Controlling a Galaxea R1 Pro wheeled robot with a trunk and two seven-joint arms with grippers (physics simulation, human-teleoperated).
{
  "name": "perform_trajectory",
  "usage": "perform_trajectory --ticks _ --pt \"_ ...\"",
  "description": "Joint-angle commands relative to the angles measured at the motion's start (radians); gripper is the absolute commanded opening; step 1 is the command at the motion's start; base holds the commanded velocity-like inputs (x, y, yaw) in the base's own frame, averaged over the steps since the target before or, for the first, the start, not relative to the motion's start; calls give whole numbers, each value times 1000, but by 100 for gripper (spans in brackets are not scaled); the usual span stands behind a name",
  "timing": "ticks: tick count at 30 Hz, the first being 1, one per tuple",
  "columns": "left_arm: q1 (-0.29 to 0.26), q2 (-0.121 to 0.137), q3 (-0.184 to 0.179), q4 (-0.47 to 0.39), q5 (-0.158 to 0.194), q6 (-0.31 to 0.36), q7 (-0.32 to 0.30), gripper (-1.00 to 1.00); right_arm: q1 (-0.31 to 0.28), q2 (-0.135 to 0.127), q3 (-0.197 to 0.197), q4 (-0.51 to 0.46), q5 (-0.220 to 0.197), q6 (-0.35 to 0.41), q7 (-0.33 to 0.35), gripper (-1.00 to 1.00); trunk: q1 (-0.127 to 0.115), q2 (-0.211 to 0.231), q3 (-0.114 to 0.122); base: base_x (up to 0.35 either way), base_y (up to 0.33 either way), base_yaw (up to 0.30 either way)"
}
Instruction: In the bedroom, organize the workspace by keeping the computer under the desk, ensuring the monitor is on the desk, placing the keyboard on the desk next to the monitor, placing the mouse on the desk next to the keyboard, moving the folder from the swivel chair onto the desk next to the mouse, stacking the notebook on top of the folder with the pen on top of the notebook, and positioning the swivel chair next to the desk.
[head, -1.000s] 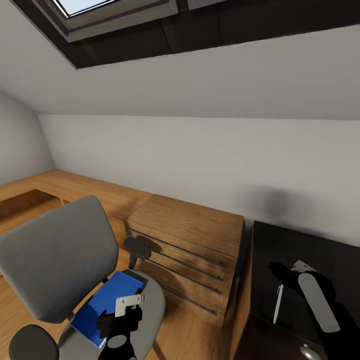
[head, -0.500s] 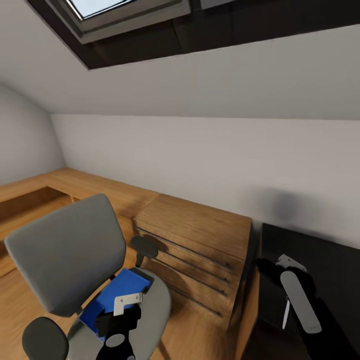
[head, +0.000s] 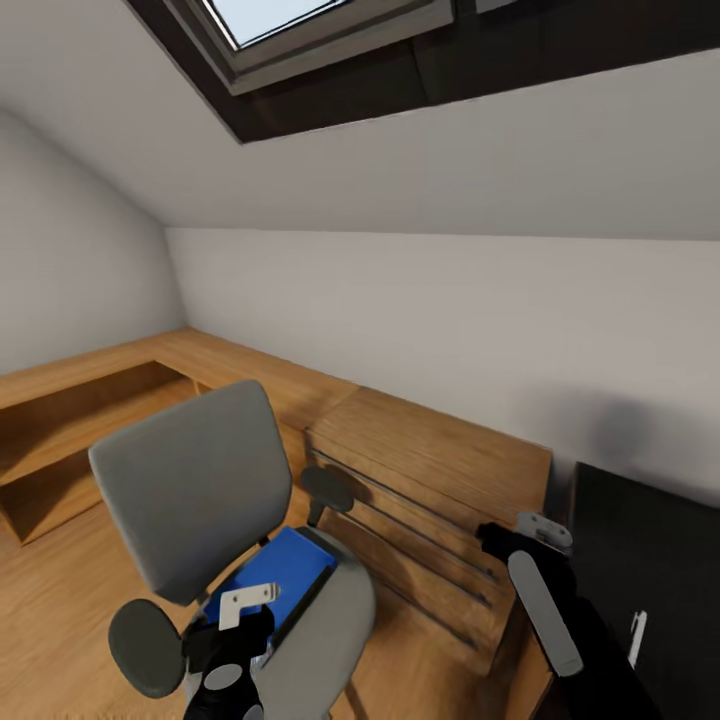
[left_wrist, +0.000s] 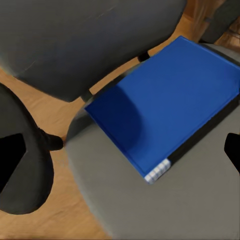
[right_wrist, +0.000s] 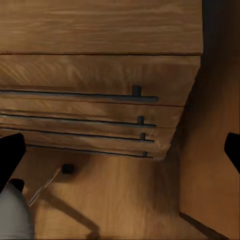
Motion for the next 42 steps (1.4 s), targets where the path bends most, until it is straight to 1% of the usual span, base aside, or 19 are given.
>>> perform_trajectory --ticks 1,6,9,14,18,21,23,25,26,29,30,32,33,34,36,37,42 --pt "-1 0 -1 -1 7 3 8 100 -1 -1 6 -1 -8 1 -10 100 0 -1 -1 0 0 274" --pt "-1 0 20 -1 7 3 8 100 -1 -1 21 6 -6 -8 -10 100 0 -1 -1 0 0 274" --pt "-1 -1 36 -3 7 3 7 100 -1 0 36 13 -4 -14 -10 100 0 -1 -1 0 0 274" --pt "-1 0 47 -18 7 3 6 100 -1 0 46 17 -4 -18 -10 100 0 -1 -1 0 0 274" --pt "-1 0 53 -20 7 3 5 100 -1 -1 47 18 -4 -18 -10 100 0 -1 -1 0 0 274" --pt "-1 0 92 -21 8 3 4 100 -1 0 48 18 -4 -18 -9 100 0 -1 -1 0 0 274" --pt "-1 0 104 -21 8 3 3 100 -1 0 48 18 -4 -18 -9 100 0 -1 -1 0 0 274" --pt "-1 0 138 -21 10 2 1 100 -1 0 48 18 -4 -18 -9 100 0 -1 -1 0 0 274" --pt "-1 0 150 -21 12 2 -1 100 -1 0 48 18 -4 -18 -9 100 0 -1 -1 0 0 274" --pt "-1 0 170 -22 20 2 -9 100 -1 0 49 18 -4 -18 -9 100 0 -1 -1 0 0 274" --pt "-1 0 186 -22 29 2 -22 100 -1 0 53 18 -3 -18 -9 100 0 -1 -1 0 0 274" --pt "-1 0 205 -22 43 2 -42 100 -1 -1 66 18 -3 -18 -9 100 0 -1 -1 0 0 274" --pt "-1 1 267 -22 85 5 -135 100 -1 -2 86 18 -3 -20 -9 100 0 -1 -1 0 0 274" --pt "-1 1 290 -22 92 6 -166 100 -1 -2 90 18 -3 -23 -9 100 0 -1 -1 0 0 274" --pt "-1 1 313 -22 97 7 -192 100 -1 -2 93 18 -2 -26 -9 100 0 -1 -2 0 0 274" --pt "-1 2 334 -22 100 8 -213 100 -1 -2 94 18 -2 -28 -9 100 0 -1 -2 0 0 274" --pt "-1 2 381 -24 106 11 -247 100 -1 -2 98 22 -2 -32 -9 100 0 -1 -4 0 0 274"
